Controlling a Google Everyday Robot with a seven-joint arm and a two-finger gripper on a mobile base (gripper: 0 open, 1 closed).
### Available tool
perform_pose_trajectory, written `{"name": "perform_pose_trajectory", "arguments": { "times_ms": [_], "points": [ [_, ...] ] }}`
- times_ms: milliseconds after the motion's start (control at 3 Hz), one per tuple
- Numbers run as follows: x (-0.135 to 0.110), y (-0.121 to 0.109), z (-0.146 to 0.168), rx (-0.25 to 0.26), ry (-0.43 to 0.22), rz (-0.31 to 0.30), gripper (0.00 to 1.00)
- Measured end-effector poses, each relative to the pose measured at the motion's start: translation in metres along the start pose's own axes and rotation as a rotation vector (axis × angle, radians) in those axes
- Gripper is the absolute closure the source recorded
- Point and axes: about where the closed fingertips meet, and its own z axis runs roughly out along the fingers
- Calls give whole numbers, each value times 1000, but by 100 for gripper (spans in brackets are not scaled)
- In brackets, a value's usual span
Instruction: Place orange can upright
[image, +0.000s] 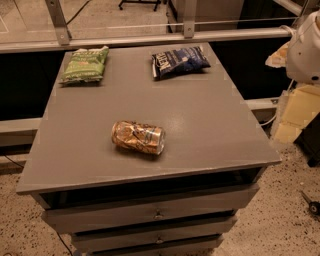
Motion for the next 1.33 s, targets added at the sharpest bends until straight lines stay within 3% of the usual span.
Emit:
{"name": "perform_pose_trajectory", "arguments": {
  "times_ms": [333, 667, 1000, 1333],
  "points": [
    [-8, -1, 4, -3, -11, -6, 0],
    [-36, -6, 21, -18, -51, -31, 0],
    [-86, -11, 64, -53, -76, -42, 0],
    [-136, -8, 110, -103, -76, 15, 0]
  ]
}}
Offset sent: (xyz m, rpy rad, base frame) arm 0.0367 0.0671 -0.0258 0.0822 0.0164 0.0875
